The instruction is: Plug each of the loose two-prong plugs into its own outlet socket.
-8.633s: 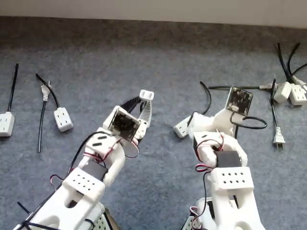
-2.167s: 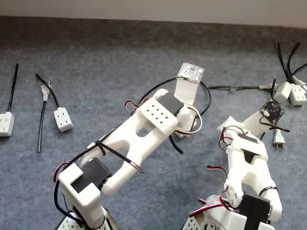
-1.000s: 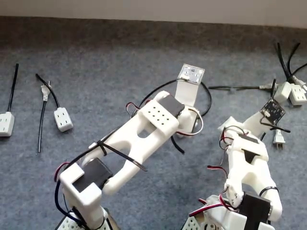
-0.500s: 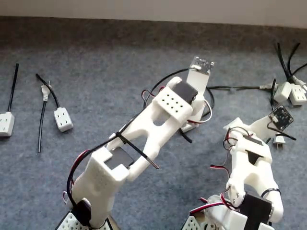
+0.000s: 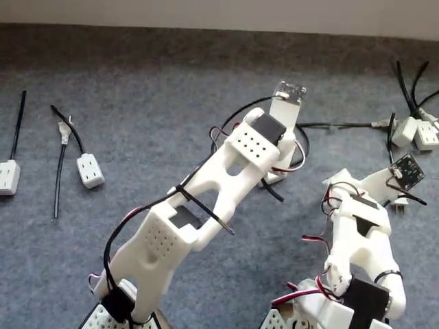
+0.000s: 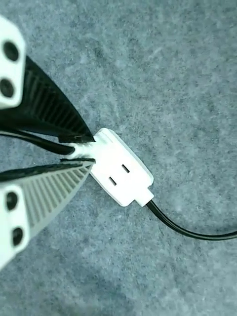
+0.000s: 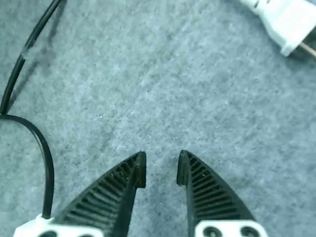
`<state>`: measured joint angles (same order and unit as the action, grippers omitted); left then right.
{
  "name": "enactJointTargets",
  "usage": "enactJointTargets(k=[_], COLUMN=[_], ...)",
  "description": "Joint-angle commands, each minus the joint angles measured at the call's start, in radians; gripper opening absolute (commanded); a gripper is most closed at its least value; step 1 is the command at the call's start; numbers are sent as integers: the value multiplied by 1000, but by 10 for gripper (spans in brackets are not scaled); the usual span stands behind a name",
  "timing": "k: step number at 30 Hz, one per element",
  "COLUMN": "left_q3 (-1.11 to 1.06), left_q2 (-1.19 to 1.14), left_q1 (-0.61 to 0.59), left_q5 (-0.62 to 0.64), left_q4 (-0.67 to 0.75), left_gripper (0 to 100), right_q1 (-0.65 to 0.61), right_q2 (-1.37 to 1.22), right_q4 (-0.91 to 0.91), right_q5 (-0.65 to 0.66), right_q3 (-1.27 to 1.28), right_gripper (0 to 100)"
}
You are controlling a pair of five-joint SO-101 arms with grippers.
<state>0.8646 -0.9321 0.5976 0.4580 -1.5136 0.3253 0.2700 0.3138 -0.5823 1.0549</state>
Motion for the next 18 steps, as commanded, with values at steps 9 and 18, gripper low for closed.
enactJointTargets(k=[9,18], left_q3=[283,441], left_q2=[-125,-124], left_q1=[-10,-21], left_q5=[-74,-78], left_q4=[-176,-235], left_gripper=[114,210], right_q1=[12,12], right_q2=[12,10], right_q4=[2,2], right_q5=[-12,-12], right_q3=[-44,-44], right_gripper=[123,124])
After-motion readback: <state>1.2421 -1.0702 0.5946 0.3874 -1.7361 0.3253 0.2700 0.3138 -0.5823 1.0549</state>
